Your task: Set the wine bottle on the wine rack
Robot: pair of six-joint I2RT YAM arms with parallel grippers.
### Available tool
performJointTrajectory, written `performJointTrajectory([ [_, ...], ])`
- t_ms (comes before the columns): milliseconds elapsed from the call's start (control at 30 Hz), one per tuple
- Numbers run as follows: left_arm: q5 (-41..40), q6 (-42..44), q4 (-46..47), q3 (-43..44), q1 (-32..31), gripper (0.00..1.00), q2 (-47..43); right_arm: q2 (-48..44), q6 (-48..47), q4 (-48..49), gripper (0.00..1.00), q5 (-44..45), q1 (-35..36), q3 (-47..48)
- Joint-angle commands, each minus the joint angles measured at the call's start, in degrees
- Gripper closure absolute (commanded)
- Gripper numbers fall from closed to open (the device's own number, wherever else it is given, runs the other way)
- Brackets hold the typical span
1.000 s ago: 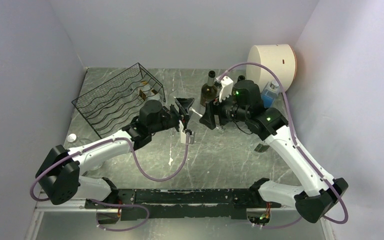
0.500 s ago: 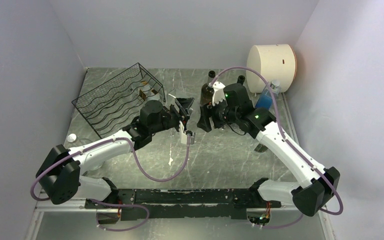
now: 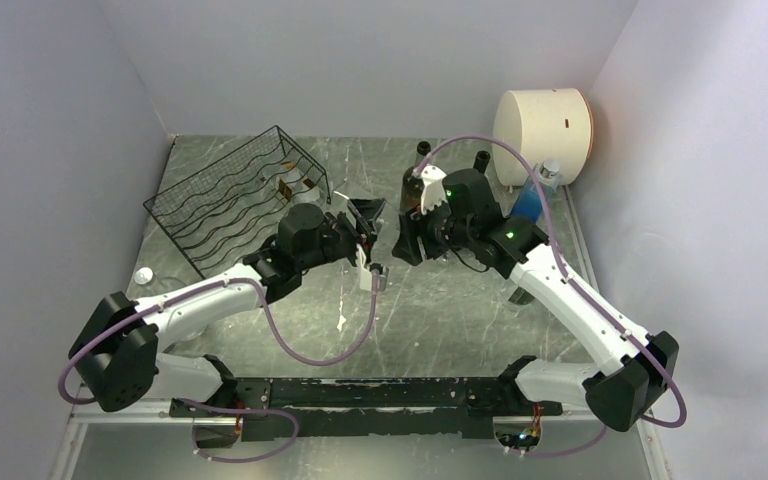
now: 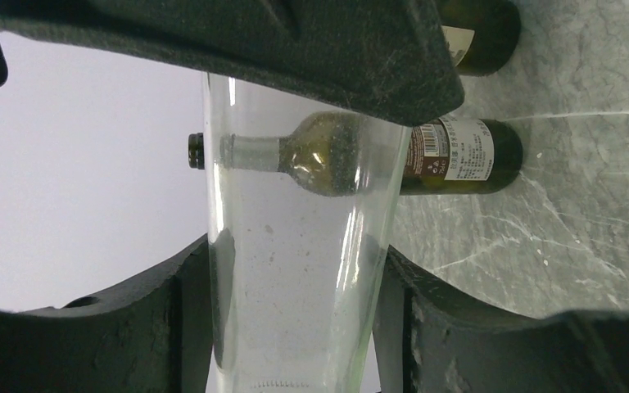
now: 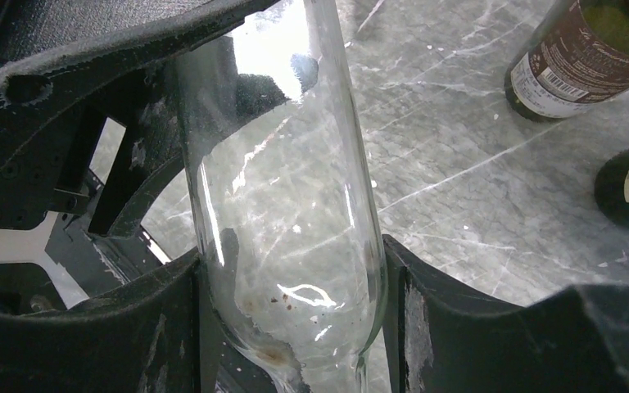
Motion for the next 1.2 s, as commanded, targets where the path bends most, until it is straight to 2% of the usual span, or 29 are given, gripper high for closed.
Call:
performJointTrajectory([
  [0, 1.4, -3.8, 7.2, -0.5, -0.5, 0.73, -3.1, -0.8, 1.5, 2.8, 1.0, 1.7, 0.0, 0.2],
  [67, 1.2, -5.1, 9.8, -2.1, -0.5, 0.48, -3.4, -1.5, 1.8, 3.4, 1.0, 2.1, -0.1, 0.2],
  [133, 0.8, -6.5, 12.5, -3.8, -0.5, 0.06, -3.7, -2.2, 2.4, 4.1, 1.0, 2.8, 0.0, 0.1],
  [167, 0.7, -7.1, 13.8, -4.6, -0.5, 0.0, -4.1, -2.6, 2.7, 4.5, 1.0, 3.2, 0.0, 0.0],
  [300, 0.6, -10.9, 15.2, -7.2, -0.5, 0.01, -5.8, -3.4, 3.9, 5.5, 1.0, 4.5, 0.0, -0.4],
  [467, 5.4, -22.1, 11.2, -8.1, -0.5, 0.01, -9.5, -3.5, 4.9, 7.7, 1.0, 4.8, 0.0, -2.4],
  [533, 6.6, -28.5, 12.4, -9.4, -0.5, 0.01, -11.3, -3.1, 5.3, 8.8, 1.0, 4.3, 0.0, -3.3],
  [600, 4.5, -37.1, 15.5, -11.3, -0.5, 0.01, -13.5, -2.5, 5.8, 9.7, 1.0, 3.6, 0.0, -4.0],
  [667, -1.7, -48.5, 17.3, -12.4, -0.5, 0.01, -16.4, -2.2, 6.5, 11.0, 1.0, 2.6, 0.0, -4.9],
  [700, -6.4, -57.4, 16.5, -12.2, -0.5, 0.01, -18.0, -2.0, 6.8, 11.7, 1.0, 2.1, 0.1, -5.4],
  [733, -11.5, -64.0, 13.9, -11.3, -0.5, 0.01, -19.5, -1.8, 7.1, 12.3, 1.0, 1.7, 0.1, -5.9],
  [767, -18.2, -69.4, 7.7, -9.9, -0.5, 0.01, -20.8, -1.6, 7.4, 12.8, 1.0, 1.3, 0.2, -6.2],
  [867, -31.6, -85.8, -11.5, -3.1, -0.5, 0.01, -22.8, -0.4, 8.5, 14.2, 1.0, 0.3, 1.2, -7.2],
  [933, -36.5, -96.2, -24.9, 2.9, -0.5, 0.01, -22.3, 0.0, 9.9, 16.2, 1.0, -0.7, 2.2, -8.6],
  [1033, -34.6, -107.2, -37.5, 10.8, -0.5, 0.01, -21.5, -0.2, 13.8, 21.7, 1.0, -2.4, 3.7, -12.0],
  [1167, -29.4, -105.5, -40.0, 14.0, -0.5, 0.01, -23.2, 1.2, 17.6, 27.1, 1.0, -0.9, 8.4, -15.6],
])
